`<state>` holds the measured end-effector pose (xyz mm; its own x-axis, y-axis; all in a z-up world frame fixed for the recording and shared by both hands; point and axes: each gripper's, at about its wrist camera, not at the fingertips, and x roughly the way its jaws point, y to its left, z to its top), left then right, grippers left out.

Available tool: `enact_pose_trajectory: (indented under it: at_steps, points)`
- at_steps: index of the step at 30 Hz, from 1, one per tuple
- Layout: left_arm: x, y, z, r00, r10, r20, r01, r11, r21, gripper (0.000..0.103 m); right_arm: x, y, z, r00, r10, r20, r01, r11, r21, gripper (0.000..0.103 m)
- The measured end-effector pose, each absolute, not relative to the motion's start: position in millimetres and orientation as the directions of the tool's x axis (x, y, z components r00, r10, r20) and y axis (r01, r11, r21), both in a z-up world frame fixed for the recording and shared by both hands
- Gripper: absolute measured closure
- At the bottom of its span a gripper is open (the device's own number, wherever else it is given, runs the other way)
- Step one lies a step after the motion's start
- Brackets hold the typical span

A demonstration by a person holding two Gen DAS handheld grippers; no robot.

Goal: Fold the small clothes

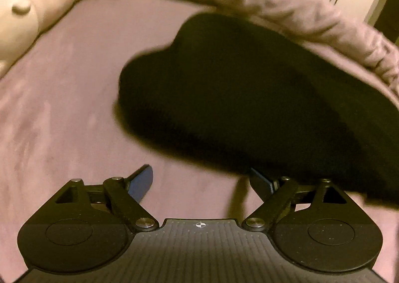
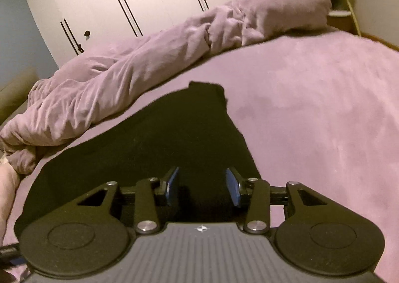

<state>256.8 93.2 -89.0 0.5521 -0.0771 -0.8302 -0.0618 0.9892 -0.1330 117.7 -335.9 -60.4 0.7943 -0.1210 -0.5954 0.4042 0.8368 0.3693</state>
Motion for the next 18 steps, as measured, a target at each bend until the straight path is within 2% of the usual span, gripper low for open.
enact_pose_trajectory:
  at_steps: [2,3,5,8,12,18]
  points:
    - [250,90,-86,0.576,-0.057,-0.816,-0.027,0.996,-0.089,0.014,113,-333,-59,0.783,-0.149,-0.604,0.414,0.85,0.327,0.058]
    - [249,90,-85,0.579,-0.054,-0.814,-0.023,0.996,-0.082,0.014,110,-334,-58,0.779,-0.16,-0.606,0.423,0.848,0.319,0.048]
    - [250,95,-83,0.577,-0.062,-0.814,-0.042,0.994,-0.106,0.014,104,-338,-57,0.768,-0.179,-0.615,0.455,0.828,0.327,0.041]
    - [255,105,-83,0.573,-0.092,-0.814,-0.09,0.981,-0.174,0.014,98,-347,-62,0.777,-0.128,-0.617,0.452,0.795,0.405,0.041]
    - [264,118,-86,0.589,-0.134,-0.797,-0.161,0.947,-0.278,0.012,100,-357,-82,0.8,0.028,-0.6,0.426,0.678,0.599,0.039]
    - [276,130,-86,0.615,-0.169,-0.77,-0.233,0.894,-0.383,0.012,122,-354,-104,0.799,0.072,-0.597,0.447,0.592,0.67,0.035]
